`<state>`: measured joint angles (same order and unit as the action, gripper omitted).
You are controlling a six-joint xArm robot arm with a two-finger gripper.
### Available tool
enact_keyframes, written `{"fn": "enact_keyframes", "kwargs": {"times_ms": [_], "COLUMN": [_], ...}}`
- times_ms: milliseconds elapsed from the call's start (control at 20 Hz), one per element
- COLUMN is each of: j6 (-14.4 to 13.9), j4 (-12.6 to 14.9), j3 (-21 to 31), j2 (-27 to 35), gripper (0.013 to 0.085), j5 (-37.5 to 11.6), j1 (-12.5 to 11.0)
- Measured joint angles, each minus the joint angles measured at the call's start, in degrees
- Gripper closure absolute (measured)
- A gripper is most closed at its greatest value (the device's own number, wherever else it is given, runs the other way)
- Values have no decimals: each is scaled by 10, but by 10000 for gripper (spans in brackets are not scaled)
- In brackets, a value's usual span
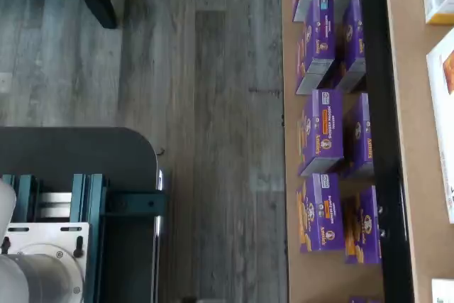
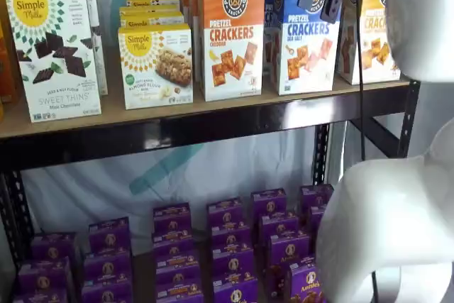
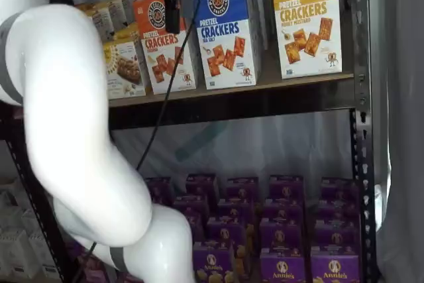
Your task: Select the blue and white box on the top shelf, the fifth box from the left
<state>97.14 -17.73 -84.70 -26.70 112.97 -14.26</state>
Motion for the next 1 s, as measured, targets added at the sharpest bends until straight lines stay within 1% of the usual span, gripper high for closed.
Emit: {"fn": "enact_keyframes", "kwargs": {"times_ms": [100,200,350,450,600,700,750,800,900,1000], "j6": [-5,-10,-16,-17,-12,-8,-5,-1,4,6], "j4": [11,15,20,19,-4,-19,-32,-47,-88,-125], "j3": [-5,-8,-10,-6,-3,3,11,18,34,30], "j2": [4,8,10,8,2,-7,-15,-22,-38,-38], "gripper": [130,130,130,130,130,130,130,130,130,130], "j5": [0,-3,-8,-13,-26,-47,-64,-81,-119,-126], "j1": [10,18,25,26,10,-1,-10,-20,-43,-64]}}
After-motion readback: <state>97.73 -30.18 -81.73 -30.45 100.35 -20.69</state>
